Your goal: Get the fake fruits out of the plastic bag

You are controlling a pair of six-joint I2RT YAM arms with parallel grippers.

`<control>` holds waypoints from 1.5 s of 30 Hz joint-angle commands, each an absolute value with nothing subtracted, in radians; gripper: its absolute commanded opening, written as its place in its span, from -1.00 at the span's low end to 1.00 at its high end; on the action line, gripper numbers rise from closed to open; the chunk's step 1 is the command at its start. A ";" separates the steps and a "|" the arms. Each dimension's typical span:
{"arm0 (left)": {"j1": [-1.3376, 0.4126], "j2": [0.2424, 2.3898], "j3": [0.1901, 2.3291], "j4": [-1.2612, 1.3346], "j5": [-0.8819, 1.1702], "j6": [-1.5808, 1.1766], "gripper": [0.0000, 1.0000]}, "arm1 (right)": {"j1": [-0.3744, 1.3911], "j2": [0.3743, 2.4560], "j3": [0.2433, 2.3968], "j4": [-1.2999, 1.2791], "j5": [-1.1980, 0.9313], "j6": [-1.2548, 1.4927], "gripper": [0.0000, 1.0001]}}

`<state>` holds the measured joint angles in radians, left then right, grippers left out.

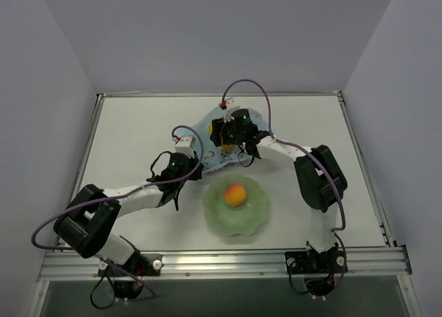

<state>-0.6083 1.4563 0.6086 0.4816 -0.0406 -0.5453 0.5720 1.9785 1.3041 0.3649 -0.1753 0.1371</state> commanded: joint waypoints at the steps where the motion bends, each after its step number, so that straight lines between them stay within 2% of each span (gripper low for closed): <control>1: -0.601 1.465 0.638 0.532 -0.026 -0.564 -0.95 | 0.584 1.832 1.261 0.431 -0.210 0.204 -0.60; 10: -0.600 1.425 0.624 0.534 -0.023 -0.565 -0.95 | 0.670 1.640 1.079 0.388 -0.195 0.298 -0.61; 16: -0.600 1.419 0.623 0.528 -0.028 -0.560 -0.95 | 0.771 1.425 0.918 0.338 -0.118 0.347 -0.60; 25: -0.598 1.399 0.620 0.522 -0.032 -0.561 -0.95 | 0.948 1.184 0.629 0.267 0.000 0.497 -0.47; 26: -0.597 1.401 0.620 0.523 -0.028 -0.561 -0.95 | 0.959 1.169 0.618 0.256 0.030 0.506 -0.42; 28: -0.598 1.405 0.618 0.526 -0.025 -0.561 -0.95 | 0.977 1.160 0.615 0.230 0.057 0.512 -0.10; 29: -0.598 1.407 0.620 0.528 -0.023 -0.563 -0.95 | 0.979 1.151 0.632 0.197 0.069 0.511 0.18; 32: -0.598 1.408 0.618 0.531 -0.021 -0.565 -0.95 | 0.973 1.120 0.687 0.178 0.103 0.465 0.45; 33: -0.597 1.410 0.618 0.529 -0.021 -0.565 -0.95 | 0.965 1.120 0.708 0.176 0.104 0.444 0.47; 40: -0.598 1.405 0.618 0.528 -0.017 -0.565 -0.95 | 0.801 1.314 0.919 0.173 0.028 0.336 0.36; 43: -0.598 1.405 0.620 0.529 -0.008 -0.569 -0.95 | 0.799 1.385 0.982 0.183 0.121 0.304 0.14; 45: -0.598 1.405 0.620 0.532 -0.003 -0.574 -0.95 | 0.792 1.440 1.023 0.184 0.201 0.275 -0.22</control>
